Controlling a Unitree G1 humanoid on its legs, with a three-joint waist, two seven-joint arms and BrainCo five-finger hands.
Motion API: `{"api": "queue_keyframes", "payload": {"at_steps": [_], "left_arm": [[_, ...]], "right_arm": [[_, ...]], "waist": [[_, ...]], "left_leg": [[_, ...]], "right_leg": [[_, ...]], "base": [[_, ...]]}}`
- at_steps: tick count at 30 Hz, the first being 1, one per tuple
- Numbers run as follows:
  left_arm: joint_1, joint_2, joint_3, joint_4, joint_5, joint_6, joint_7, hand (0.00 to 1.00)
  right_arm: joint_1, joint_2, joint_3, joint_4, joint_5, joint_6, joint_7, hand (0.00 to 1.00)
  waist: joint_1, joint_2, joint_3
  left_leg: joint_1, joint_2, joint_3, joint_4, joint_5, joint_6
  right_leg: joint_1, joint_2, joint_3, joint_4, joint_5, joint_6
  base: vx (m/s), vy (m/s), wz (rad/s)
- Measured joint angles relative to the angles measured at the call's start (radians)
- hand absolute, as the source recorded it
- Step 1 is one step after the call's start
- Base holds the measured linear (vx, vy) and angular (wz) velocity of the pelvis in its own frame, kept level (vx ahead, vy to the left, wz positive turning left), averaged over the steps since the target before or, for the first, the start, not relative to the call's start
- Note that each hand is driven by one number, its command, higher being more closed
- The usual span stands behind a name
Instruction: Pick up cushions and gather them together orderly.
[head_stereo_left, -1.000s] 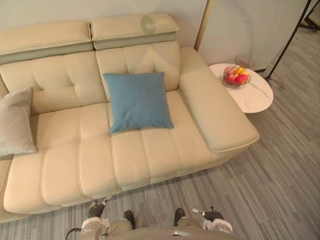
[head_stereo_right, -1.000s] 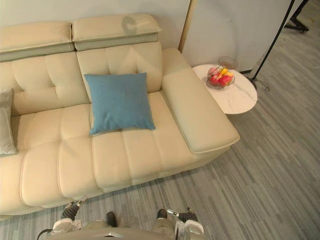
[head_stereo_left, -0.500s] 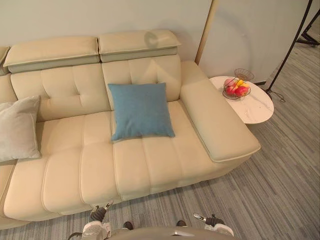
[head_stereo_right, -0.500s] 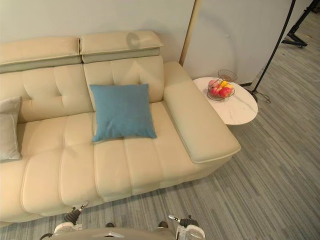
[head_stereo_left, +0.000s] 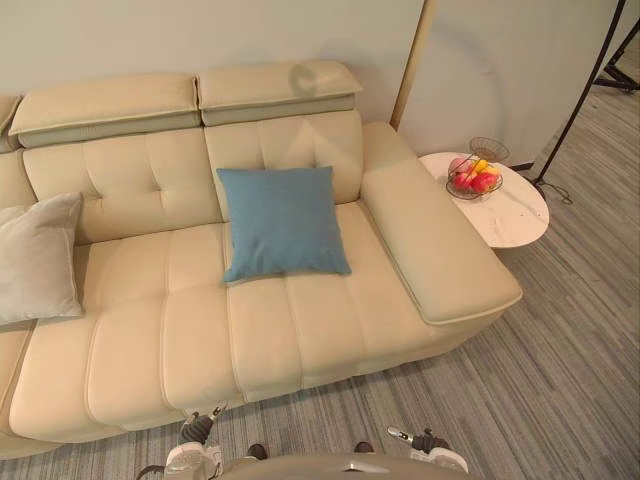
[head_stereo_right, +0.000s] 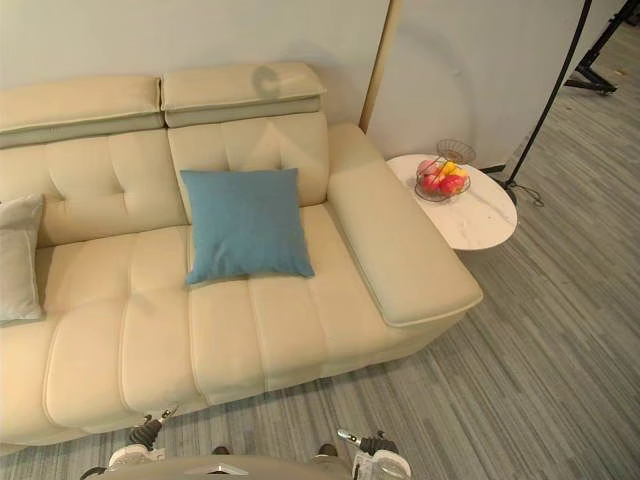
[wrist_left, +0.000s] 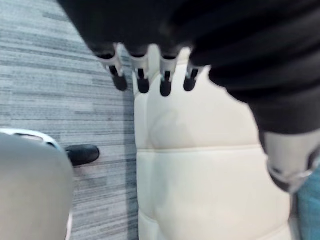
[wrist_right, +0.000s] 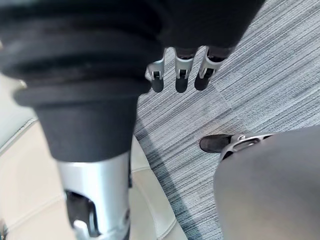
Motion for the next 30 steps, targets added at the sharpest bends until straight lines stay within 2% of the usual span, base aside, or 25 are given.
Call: {"api": "queue_keyframes", "payload": {"at_steps": [4,15,17,19,20,22,23,25,26,27,28,29,30], "left_arm": [[-0.005,0.000,0.000,0.013,-0.001,0.003,-0.009,0.00],[-0.015,0.006,0.001,0.038,-0.011,0.010,-0.025,0.00],[-0.023,0.011,0.010,0.038,-0.013,0.012,-0.027,0.00],[-0.029,0.011,0.014,0.037,-0.022,0.012,-0.027,0.00],[-0.034,0.004,0.020,0.039,-0.024,0.012,-0.027,0.00],[-0.044,-0.007,0.027,0.045,-0.032,0.012,-0.026,0.00],[-0.052,-0.013,0.030,0.050,-0.038,0.013,-0.026,0.00],[-0.052,-0.006,0.031,0.051,-0.038,0.014,-0.026,0.00],[-0.052,-0.001,0.031,0.050,-0.038,0.014,-0.026,0.00],[-0.062,0.000,0.032,0.049,-0.038,0.014,-0.026,0.00],[-0.063,0.000,0.031,0.049,-0.038,0.014,-0.026,0.00],[-0.062,0.007,0.030,0.050,-0.037,0.014,-0.026,0.00],[-0.056,0.014,0.030,0.051,-0.037,0.015,-0.026,0.00]], "right_arm": [[0.002,0.000,-0.002,0.001,0.036,0.001,-0.001,0.00],[0.005,-0.003,-0.013,0.000,0.074,0.017,-0.020,0.00],[0.002,-0.003,-0.013,-0.003,0.073,0.018,-0.021,0.00],[-0.005,-0.006,-0.008,-0.002,0.073,0.020,-0.021,0.00],[-0.013,-0.016,-0.001,-0.004,0.072,0.021,-0.020,0.00],[-0.025,-0.026,0.000,-0.004,0.070,0.023,-0.020,0.00],[-0.033,-0.035,0.006,-0.004,0.053,0.026,-0.020,0.00],[-0.054,-0.031,0.031,-0.004,0.043,0.028,-0.020,0.00],[-0.060,-0.028,0.049,-0.004,0.040,0.028,-0.020,0.00],[-0.064,-0.026,0.050,-0.004,0.038,0.028,-0.020,0.00],[-0.069,-0.026,0.052,-0.004,0.037,0.027,-0.020,0.00],[-0.081,-0.028,0.053,-0.005,0.037,0.026,-0.020,0.00],[-0.085,-0.029,0.054,-0.006,0.036,0.026,-0.020,0.00]], "waist": [[-0.003,0.005,0.001],[-0.012,0.013,0.005],[-0.010,0.003,0.014],[-0.003,0.001,0.018],[-0.003,0.017,0.026],[-0.005,0.038,0.043],[-0.006,0.041,0.047],[-0.002,0.023,0.060],[-0.014,0.009,0.067],[-0.016,0.015,0.070],[-0.017,0.023,0.072],[-0.015,0.032,0.075],[-0.015,0.035,0.075]], "left_leg": [[0.016,0.002,0.015,-0.003,-0.004,-0.005],[0.045,0.048,0.129,0.001,-0.035,-0.041],[0.024,0.054,0.143,0.071,-0.060,-0.048],[0.000,0.055,0.071,0.126,-0.079,-0.035],[-0.001,0.058,0.028,0.141,-0.108,-0.037],[0.011,0.064,0.024,0.150,-0.152,-0.040],[0.018,0.064,0.073,0.160,-0.192,-0.047],[0.035,0.062,0.175,0.176,-0.223,-0.050],[0.044,0.063,0.238,0.188,-0.244,-0.052],[0.046,0.074,0.292,0.196,-0.255,-0.051],[0.049,0.091,0.357,0.200,-0.258,-0.053],[0.054,0.116,0.419,0.203,-0.256,-0.055],[0.063,0.128,0.446,0.210,-0.253,-0.059]], "right_leg": [[0.018,0.001,0.003,-0.012,0.004,0.001],[-0.020,0.048,0.121,-0.024,0.021,-0.015],[-0.051,0.058,0.194,-0.021,0.030,-0.020],[-0.083,0.059,0.264,-0.018,0.044,-0.022],[-0.112,0.071,0.328,-0.018,0.059,-0.018],[-0.139,0.090,0.400,-0.018,0.078,-0.013],[-0.172,0.105,0.478,-0.018,0.097,-0.006],[-0.195,0.119,0.561,-0.019,0.121,-0.010],[-0.213,0.125,0.575,-0.026,0.120,-0.028],[-0.234,0.120,0.517,-0.025,0.117,-0.066],[-0.264,0.113,0.391,-0.007,0.099,-0.118],[-0.310,0.110,0.197,0.066,0.083,-0.137],[-0.325,0.106,0.062,0.120,0.059,-0.157]], "base": [[-0.01,-0.008,-0.05],[-0.01,-0.036,-0.32],[0.03,-0.026,-0.73],[0.05,-0.088,-1.17],[0.06,-0.103,-1.39],[0.00,0.006,-1.47],[-0.05,0.067,-1.88],[-0.10,0.059,-1.72],[-0.14,0.024,-1.54],[-0.13,0.000,-1.62],[-0.03,-0.027,-1.73],[0.08,-0.040,-1.51],[0.12,-0.048,-1.37]]}}
